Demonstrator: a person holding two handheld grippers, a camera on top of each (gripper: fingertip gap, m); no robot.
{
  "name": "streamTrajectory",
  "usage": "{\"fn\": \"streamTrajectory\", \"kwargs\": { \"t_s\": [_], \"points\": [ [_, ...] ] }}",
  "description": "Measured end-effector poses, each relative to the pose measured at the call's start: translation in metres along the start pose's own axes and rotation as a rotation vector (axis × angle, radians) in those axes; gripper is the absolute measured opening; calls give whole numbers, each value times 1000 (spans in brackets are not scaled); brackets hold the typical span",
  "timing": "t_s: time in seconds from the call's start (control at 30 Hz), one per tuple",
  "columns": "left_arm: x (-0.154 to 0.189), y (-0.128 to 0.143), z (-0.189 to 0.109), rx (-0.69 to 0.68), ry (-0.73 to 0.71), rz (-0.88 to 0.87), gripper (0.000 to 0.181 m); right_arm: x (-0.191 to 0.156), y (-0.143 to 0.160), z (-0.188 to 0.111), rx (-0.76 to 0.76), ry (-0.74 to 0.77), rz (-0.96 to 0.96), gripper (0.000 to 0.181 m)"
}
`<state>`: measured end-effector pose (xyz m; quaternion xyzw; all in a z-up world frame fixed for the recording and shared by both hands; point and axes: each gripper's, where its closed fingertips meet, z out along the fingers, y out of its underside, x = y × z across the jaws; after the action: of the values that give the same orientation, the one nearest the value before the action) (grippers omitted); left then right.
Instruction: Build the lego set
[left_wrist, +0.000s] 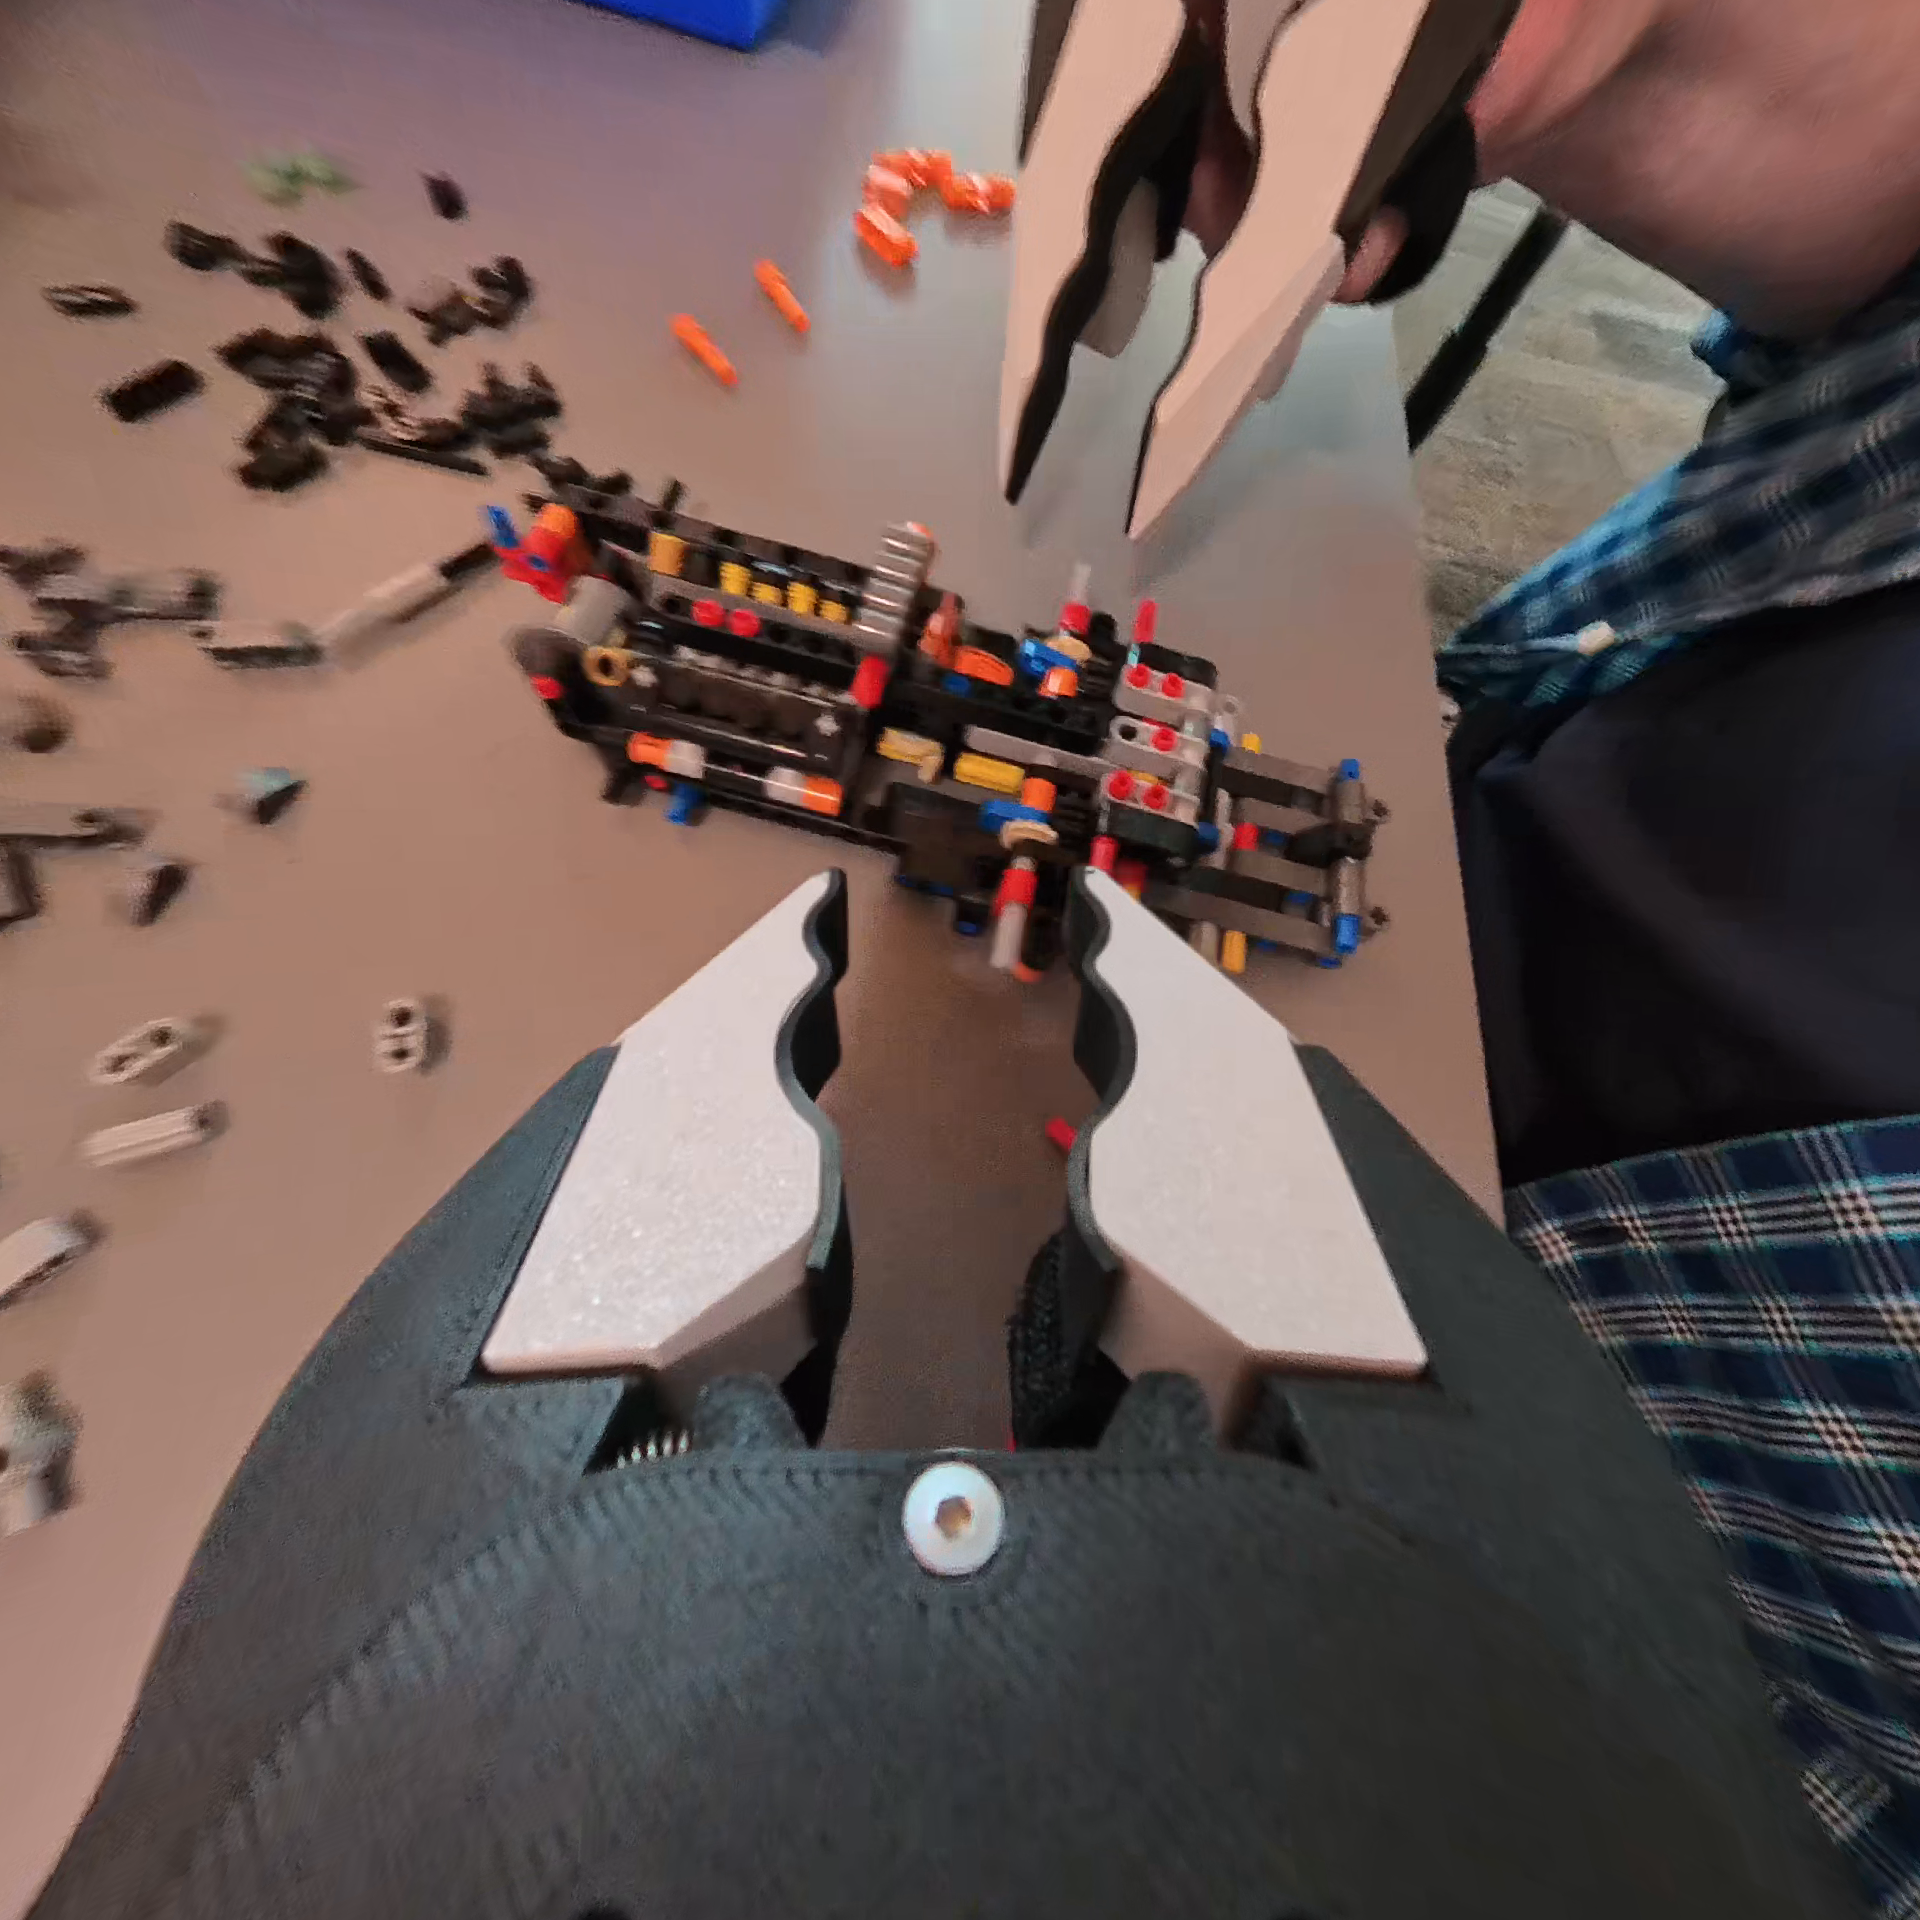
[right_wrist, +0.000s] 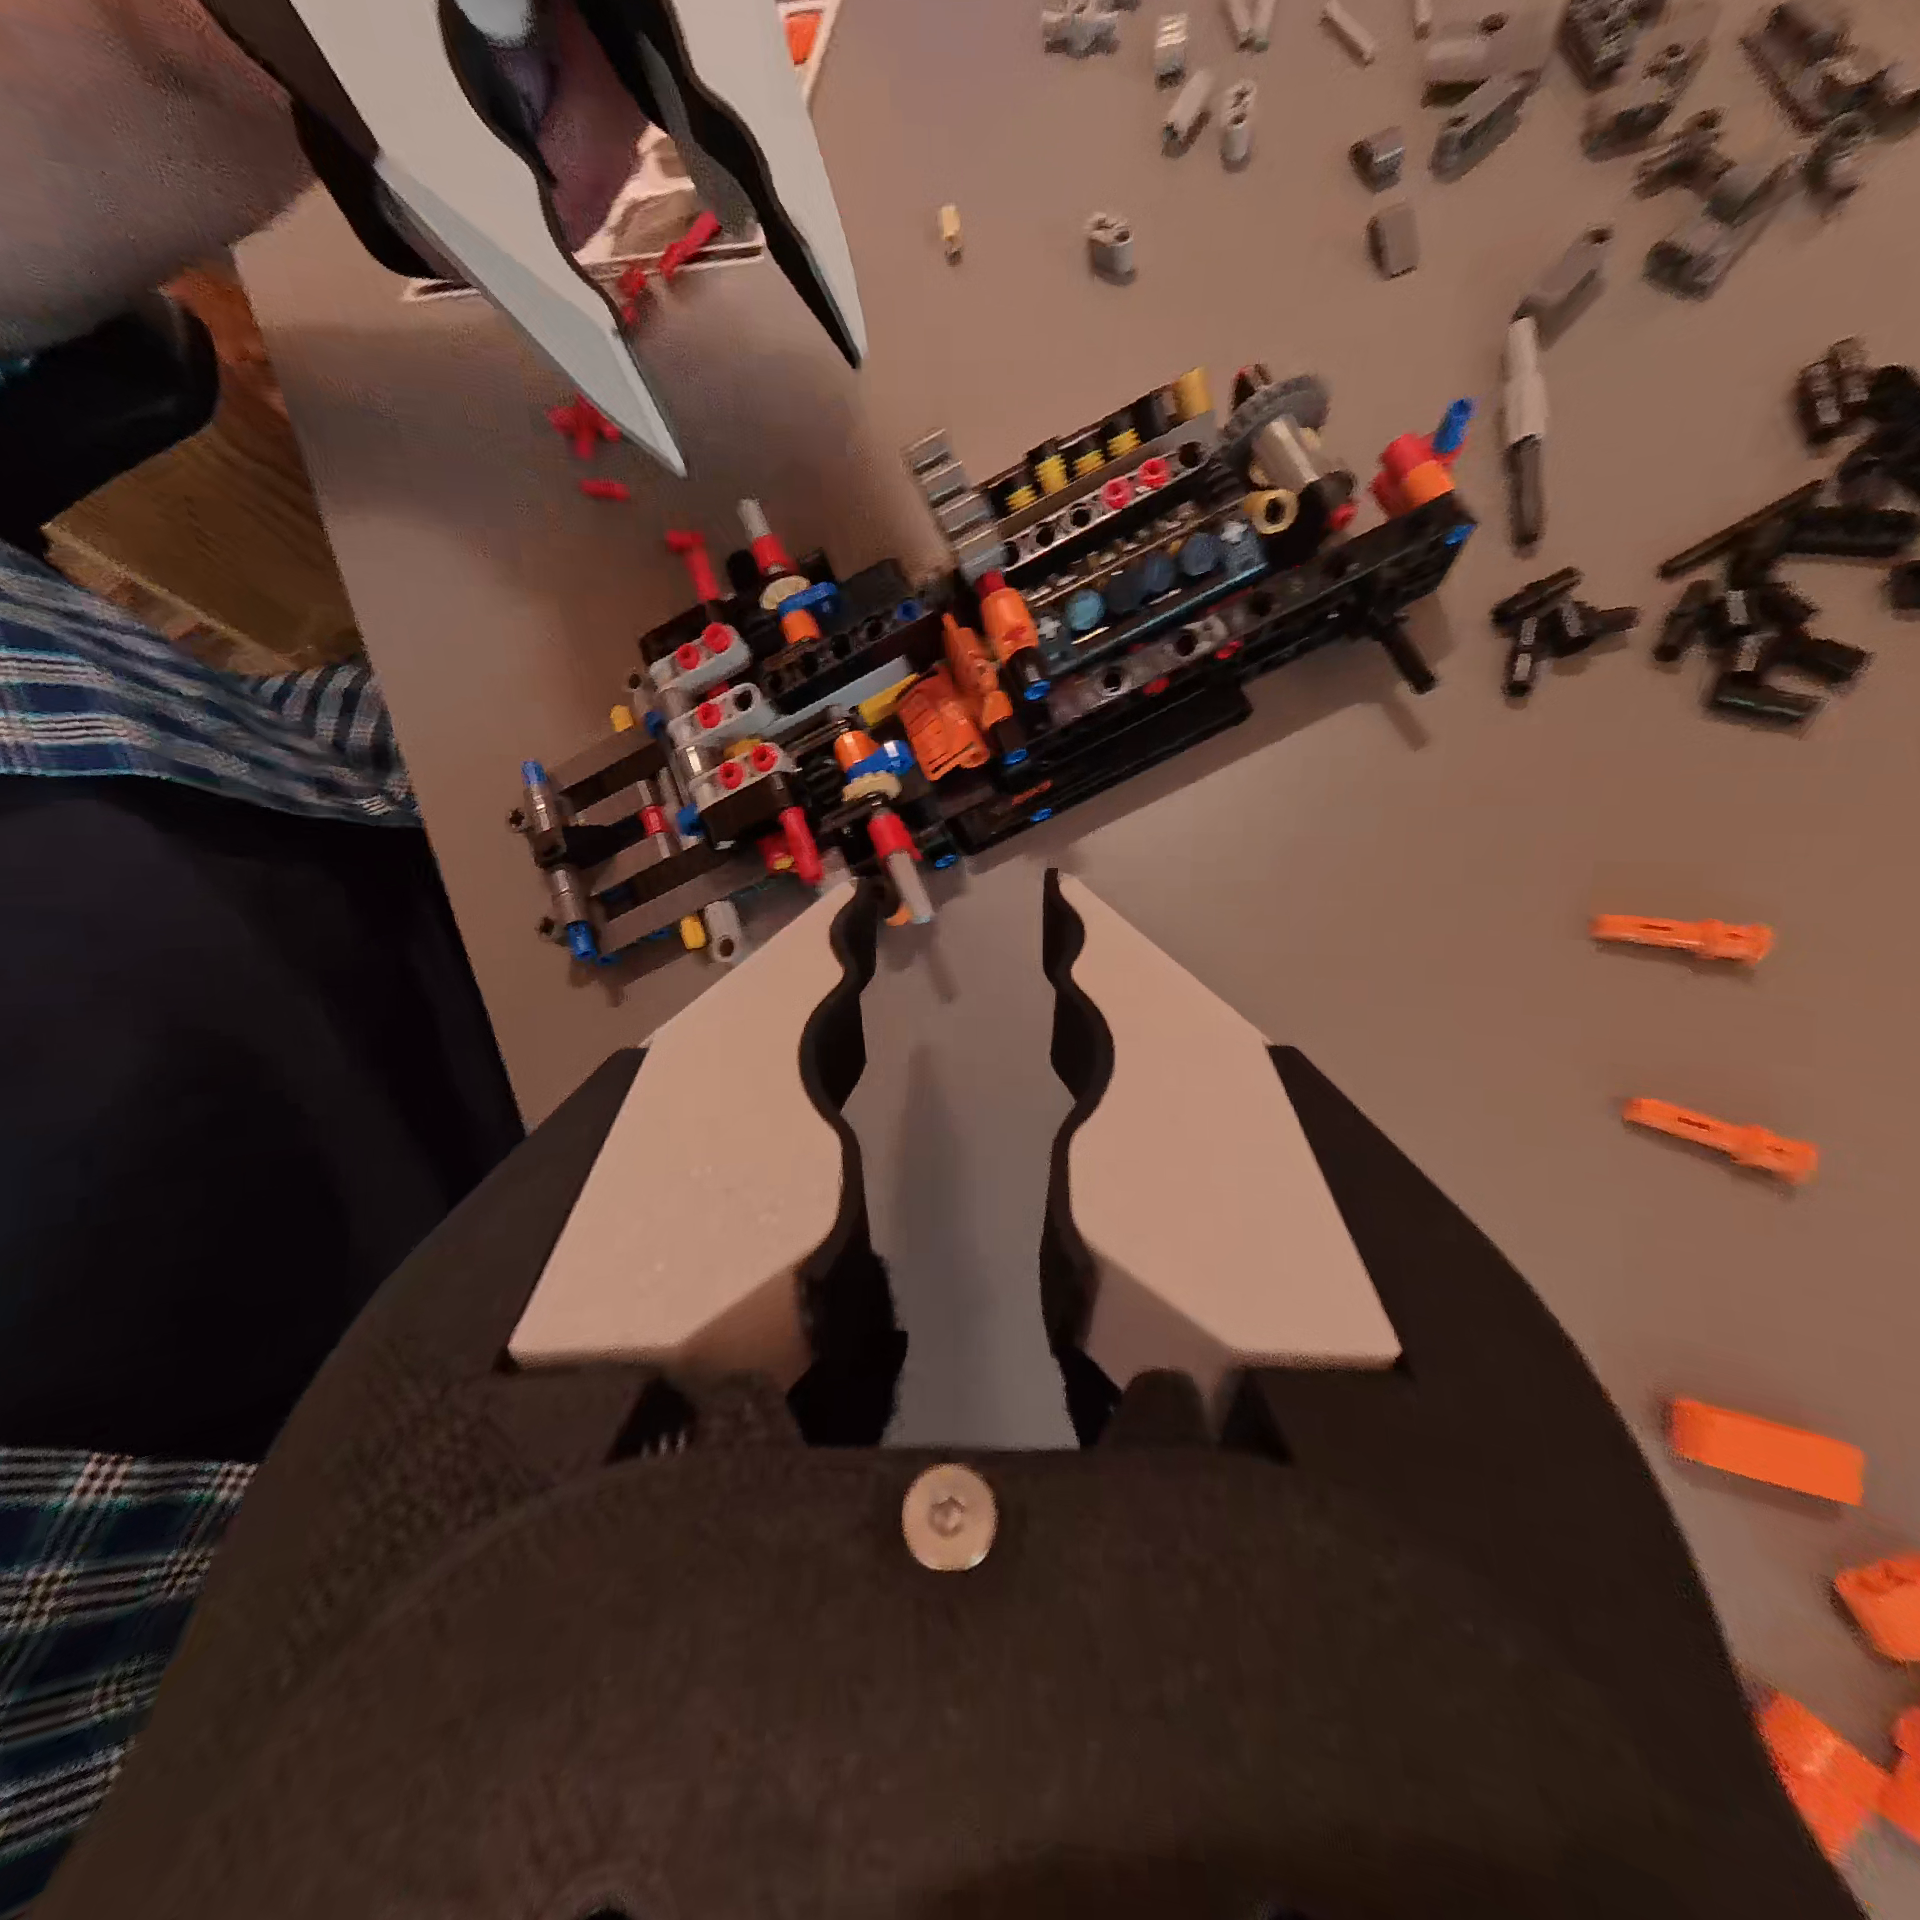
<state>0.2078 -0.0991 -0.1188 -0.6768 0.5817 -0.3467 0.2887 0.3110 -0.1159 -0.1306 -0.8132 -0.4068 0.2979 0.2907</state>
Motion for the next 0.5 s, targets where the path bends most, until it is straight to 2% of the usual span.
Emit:
{"fn": "streamTrajectory", "kwargs": {
  "t_s": [0.13,0.3,0.43,0.5],
  "points": [
    [-27,-14,-9,34,-73,-40,45,30,-11,-5,30,127,-7,29],
    [-62,-20,3,-10,-174,-31,29,68,-25,3,20,252,-80,14],
    [-85,-24,12,-59,-210,11,16,88,-31,13,-22,274,-144,9],
    [-92,-25,17,-69,-200,22,15,93,-33,18,-38,260,-176,10]
  ]
}}
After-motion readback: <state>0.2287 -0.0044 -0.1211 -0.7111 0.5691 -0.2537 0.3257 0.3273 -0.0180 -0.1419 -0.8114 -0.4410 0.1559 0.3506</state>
